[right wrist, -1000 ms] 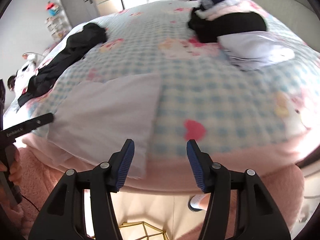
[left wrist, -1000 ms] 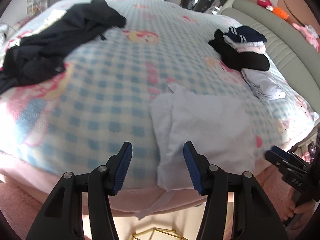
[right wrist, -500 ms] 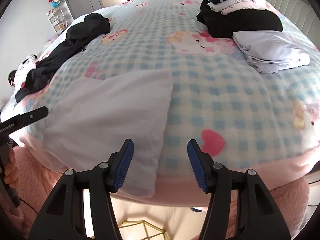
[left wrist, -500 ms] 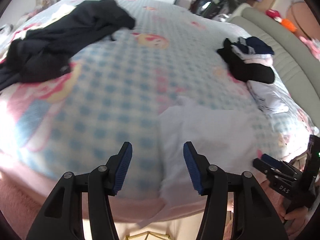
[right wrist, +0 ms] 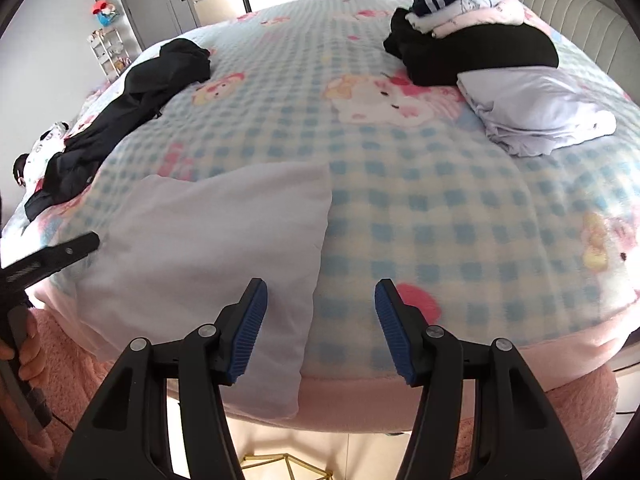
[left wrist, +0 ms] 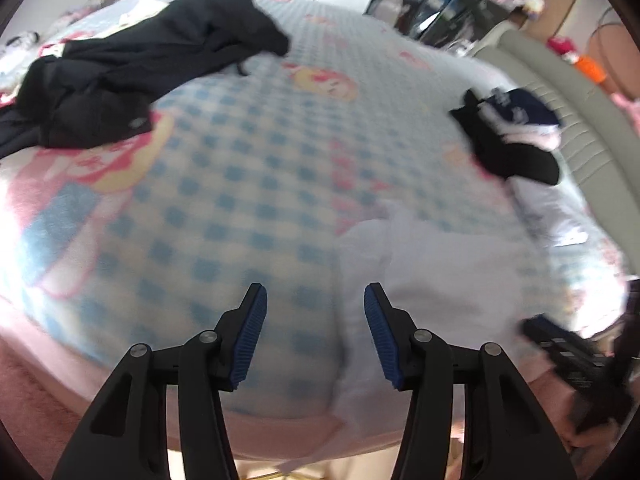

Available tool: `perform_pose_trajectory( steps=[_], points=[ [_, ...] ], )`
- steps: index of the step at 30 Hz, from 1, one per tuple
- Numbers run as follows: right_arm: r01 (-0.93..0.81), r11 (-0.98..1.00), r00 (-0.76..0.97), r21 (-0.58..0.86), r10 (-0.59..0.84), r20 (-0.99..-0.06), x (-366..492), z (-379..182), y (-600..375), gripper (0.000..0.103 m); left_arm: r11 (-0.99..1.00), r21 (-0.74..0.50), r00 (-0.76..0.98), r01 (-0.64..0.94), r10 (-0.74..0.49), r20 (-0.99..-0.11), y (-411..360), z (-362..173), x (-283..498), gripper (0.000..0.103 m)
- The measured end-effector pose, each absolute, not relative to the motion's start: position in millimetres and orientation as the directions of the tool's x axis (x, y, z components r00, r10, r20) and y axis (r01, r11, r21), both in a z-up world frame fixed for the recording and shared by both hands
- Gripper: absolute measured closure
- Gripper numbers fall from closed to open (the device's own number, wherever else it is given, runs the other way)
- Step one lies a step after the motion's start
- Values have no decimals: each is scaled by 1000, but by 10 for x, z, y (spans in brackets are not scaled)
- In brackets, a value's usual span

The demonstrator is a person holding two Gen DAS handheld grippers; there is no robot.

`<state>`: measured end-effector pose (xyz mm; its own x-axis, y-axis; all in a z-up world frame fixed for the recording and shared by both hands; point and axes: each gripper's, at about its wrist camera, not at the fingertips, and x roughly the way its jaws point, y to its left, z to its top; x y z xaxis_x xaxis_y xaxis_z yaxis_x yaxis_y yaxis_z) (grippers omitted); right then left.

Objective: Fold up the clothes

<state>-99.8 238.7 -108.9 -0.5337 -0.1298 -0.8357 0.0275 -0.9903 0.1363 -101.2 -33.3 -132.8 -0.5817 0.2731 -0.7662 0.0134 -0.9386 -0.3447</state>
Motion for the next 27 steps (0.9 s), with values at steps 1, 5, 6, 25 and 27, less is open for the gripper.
perform_pose_trajectory(
  steps=[1, 5, 6, 25, 27],
  points=[
    [24, -989, -529, 146, -136, -838, -1016, -1103, 2376, 45, -941, -339, -610, -5, 272, -744, -271, -1271, -990, 51],
    [50, -985, -548, 165, -165, -820, -1100, -1059, 2237, 45, -934, -339, -638, -114, 330, -696, 27, -1162, -1089, 51],
    [57, -986, -558, 157, -162, -814, -1136, -1039, 2196, 45, -933, -329, -623, -146, 345, -702, 137, -1172, -1154, 51],
    [-5, -969, -562, 245, -200, -803, -1452, -1092, 2508, 37, -969, -189, -543, -161, 246, -803, 388, -1372, -1618, 46],
    [-21, -973, -549, 231, -182, -816, -1549, -1164, 2479, 37, -985, -119, -529, -126, 168, -832, 366, -1516, -1654, 46]
  ],
)
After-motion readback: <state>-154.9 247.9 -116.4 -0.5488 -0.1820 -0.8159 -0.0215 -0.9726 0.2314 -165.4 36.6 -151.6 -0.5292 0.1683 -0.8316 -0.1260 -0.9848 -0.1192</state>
